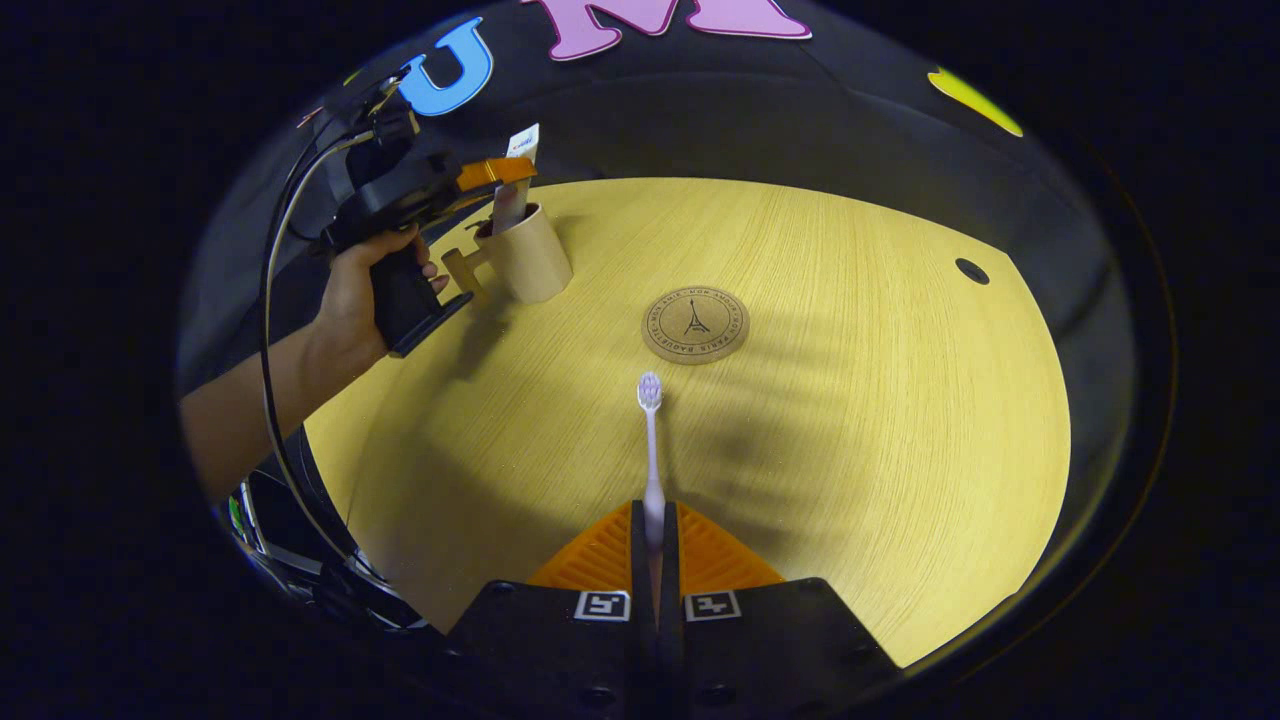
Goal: Put the toothbrush and toothpaste on the desktop into the cup, then pick up the cup and place it on the coaster on the desktop.
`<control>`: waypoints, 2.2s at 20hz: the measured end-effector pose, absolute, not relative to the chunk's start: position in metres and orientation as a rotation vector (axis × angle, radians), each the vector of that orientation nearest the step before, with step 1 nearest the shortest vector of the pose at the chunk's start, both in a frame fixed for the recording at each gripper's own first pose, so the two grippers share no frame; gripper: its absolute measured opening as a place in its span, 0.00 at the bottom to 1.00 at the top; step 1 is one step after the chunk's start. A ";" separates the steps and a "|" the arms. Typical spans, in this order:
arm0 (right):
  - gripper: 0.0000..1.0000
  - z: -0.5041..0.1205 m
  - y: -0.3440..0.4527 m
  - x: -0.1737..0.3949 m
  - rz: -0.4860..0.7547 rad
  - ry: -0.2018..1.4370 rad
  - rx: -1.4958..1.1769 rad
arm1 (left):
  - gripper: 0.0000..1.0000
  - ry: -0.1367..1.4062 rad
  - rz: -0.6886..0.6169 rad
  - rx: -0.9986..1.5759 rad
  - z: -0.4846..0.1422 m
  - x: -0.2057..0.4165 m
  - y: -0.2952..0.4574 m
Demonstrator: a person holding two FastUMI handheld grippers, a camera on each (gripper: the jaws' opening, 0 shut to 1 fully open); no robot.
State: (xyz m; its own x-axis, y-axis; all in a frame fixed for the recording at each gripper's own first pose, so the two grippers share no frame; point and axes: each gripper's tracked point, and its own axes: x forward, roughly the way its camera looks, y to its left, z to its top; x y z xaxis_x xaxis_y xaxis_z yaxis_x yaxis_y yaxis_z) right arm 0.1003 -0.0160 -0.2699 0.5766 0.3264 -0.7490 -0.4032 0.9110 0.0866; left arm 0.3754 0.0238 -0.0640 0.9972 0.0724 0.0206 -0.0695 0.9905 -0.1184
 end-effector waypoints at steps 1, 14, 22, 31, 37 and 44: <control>0.05 -0.268 -0.013 0.102 0.426 0.853 -0.085 | 0.22 -0.001 0.072 -0.128 -0.069 0.369 0.025; 0.05 -0.176 0.084 0.173 0.559 0.595 -0.015 | 0.98 0.059 0.102 -0.126 -0.082 0.217 0.049; 0.05 -0.142 0.155 0.217 0.639 0.431 0.007 | 0.97 0.123 0.168 -0.190 -0.118 0.157 0.062; 0.05 -0.118 0.205 0.269 0.632 0.272 0.123 | 0.98 0.095 0.211 -0.183 -0.117 0.142 0.083; 0.05 -0.118 0.221 0.300 0.603 0.174 0.191 | 0.97 0.108 0.248 -0.194 -0.135 0.134 0.102; 0.05 -0.130 0.224 0.314 0.569 0.089 0.249 | 0.98 0.099 0.278 -0.215 -0.151 0.140 0.114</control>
